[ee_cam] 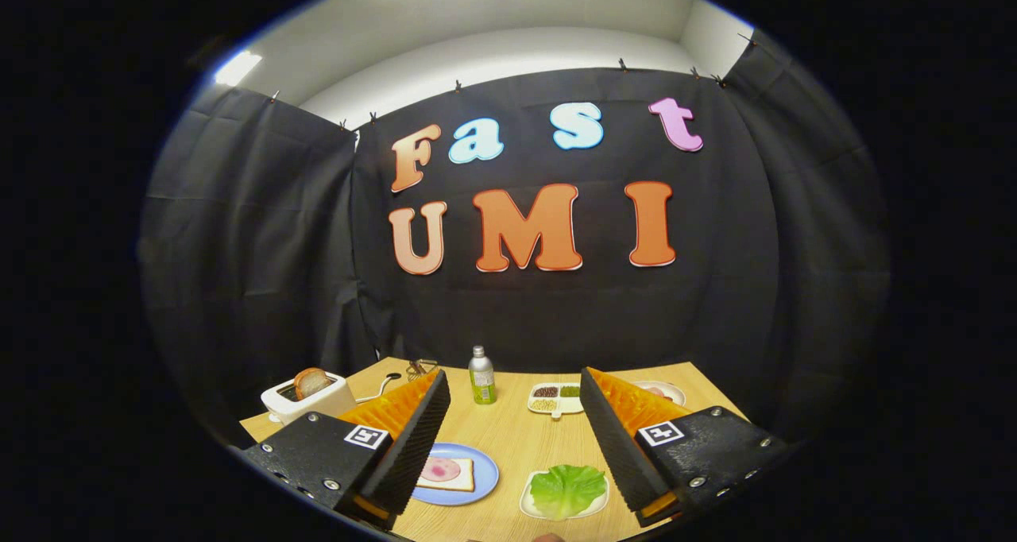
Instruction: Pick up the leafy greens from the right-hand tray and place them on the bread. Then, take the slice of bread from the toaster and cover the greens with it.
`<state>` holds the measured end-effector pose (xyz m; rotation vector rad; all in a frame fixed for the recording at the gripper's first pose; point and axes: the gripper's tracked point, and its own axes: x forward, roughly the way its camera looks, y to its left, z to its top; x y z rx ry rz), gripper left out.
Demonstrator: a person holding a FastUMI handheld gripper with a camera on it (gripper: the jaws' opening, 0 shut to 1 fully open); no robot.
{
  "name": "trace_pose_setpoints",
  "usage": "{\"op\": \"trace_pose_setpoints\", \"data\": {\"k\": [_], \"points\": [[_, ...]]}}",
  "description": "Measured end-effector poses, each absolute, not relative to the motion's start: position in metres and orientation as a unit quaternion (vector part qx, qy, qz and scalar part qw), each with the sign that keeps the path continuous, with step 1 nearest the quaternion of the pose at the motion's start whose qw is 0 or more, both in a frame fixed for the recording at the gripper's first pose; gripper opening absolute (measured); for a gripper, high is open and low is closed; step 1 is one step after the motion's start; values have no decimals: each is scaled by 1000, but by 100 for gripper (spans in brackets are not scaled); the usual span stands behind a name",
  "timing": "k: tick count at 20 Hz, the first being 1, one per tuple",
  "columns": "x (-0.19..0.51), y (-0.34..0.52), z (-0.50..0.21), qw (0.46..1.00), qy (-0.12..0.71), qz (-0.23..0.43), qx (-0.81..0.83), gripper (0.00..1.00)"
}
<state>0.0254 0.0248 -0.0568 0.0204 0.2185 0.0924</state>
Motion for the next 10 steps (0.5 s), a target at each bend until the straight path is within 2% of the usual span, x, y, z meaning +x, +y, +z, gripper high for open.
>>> {"op": "trace_pose_setpoints", "data": {"k": [4,10], "points": [[33,11,-99,984,179,16,-8,99],[38,15,-160,962,273,21,-1,99]]}}
